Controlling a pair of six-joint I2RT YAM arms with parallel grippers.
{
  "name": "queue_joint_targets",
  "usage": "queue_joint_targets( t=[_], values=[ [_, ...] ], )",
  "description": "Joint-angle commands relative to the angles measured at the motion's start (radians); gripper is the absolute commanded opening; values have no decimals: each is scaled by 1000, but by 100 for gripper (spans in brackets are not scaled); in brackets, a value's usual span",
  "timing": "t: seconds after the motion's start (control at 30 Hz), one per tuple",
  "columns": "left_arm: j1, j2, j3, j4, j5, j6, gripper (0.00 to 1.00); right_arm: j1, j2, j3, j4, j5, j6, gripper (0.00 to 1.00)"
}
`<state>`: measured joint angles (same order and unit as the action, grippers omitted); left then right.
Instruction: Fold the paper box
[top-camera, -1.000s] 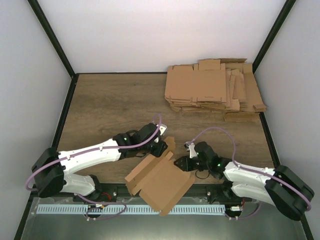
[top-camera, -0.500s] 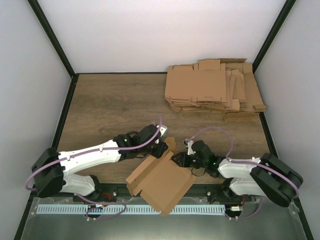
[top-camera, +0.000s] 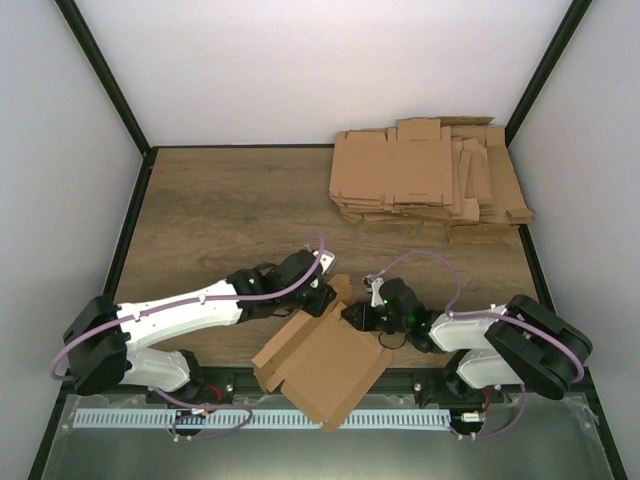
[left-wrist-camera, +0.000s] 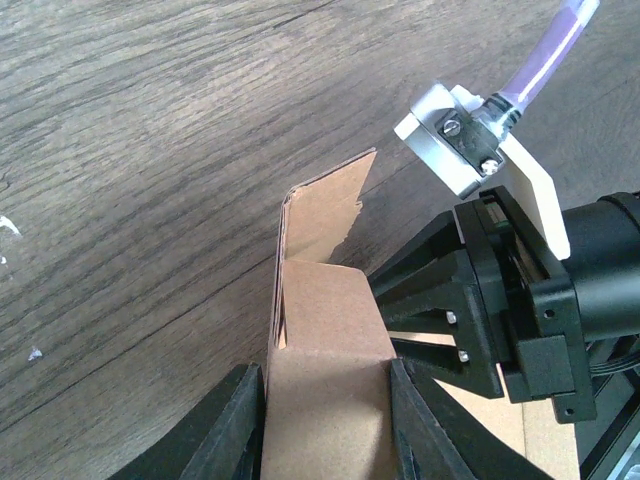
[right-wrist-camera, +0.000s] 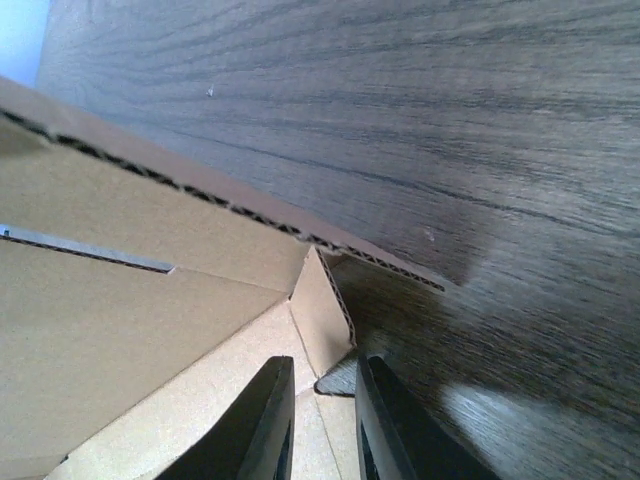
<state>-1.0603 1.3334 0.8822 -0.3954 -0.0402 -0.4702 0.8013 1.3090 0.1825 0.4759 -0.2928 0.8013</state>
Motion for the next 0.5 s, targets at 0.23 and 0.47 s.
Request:
queue_joint_targets(
  t=[0.23, 0.47],
  values=[
    [-7, 4, -14, -19, 2, -16, 37, 8, 13, 40, 47, -7, -55, 16],
    [-7, 6, -13, -18, 1, -16, 37, 7, 12, 25, 58, 52, -16, 23]
  ],
)
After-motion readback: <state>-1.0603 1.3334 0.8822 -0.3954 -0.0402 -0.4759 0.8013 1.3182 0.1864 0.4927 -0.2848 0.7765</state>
